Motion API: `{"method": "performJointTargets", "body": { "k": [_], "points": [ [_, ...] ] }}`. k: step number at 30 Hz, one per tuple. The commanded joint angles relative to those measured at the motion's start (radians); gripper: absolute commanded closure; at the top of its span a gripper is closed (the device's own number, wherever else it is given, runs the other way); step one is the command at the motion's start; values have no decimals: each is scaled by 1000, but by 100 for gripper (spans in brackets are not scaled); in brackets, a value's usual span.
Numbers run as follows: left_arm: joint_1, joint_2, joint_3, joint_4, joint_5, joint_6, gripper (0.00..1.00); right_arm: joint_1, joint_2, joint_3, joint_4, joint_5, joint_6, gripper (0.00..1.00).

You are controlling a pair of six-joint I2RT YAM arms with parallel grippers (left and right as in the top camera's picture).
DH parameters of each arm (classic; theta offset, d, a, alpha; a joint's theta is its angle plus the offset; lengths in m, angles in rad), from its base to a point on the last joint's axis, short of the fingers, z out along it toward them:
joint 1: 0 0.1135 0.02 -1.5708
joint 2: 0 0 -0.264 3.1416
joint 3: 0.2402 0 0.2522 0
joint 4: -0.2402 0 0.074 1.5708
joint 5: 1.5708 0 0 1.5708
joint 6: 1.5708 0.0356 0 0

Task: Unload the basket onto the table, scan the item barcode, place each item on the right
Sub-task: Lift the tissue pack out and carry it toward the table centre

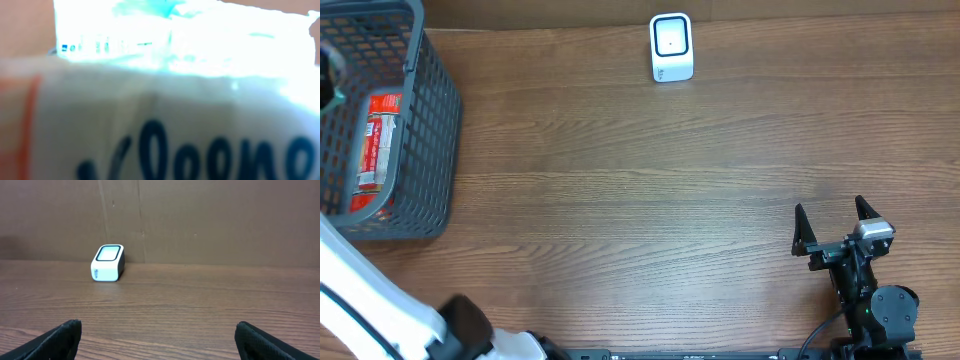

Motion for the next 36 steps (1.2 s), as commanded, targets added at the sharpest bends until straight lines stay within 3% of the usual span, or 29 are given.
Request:
{"method": "performJointTargets", "body": {
  "k": [1,7,13,20,28,36],
  "points": [
    [-95,-83,27,-13,43,-29,65,-2,-10,-10,3,2,-3,0],
    [-256,-125,27,-126,0,-10,66,-2,-10,-10,3,2,-3,0],
    [-388,-113,12,-274,-57,-10,73,-2,-10,-10,3,2,-3,0],
    [-543,-113,-46,-327,-105,-10,74,-2,-10,-10,3,2,-3,0],
    [-772,-113,-275,-251,-180,-51,74,-2,-10,-10,3,2,-3,0],
    [-978,-113,-629,-33,-185,-124,74,-2,-10,-10,3,2,-3,0]
  ]
}}
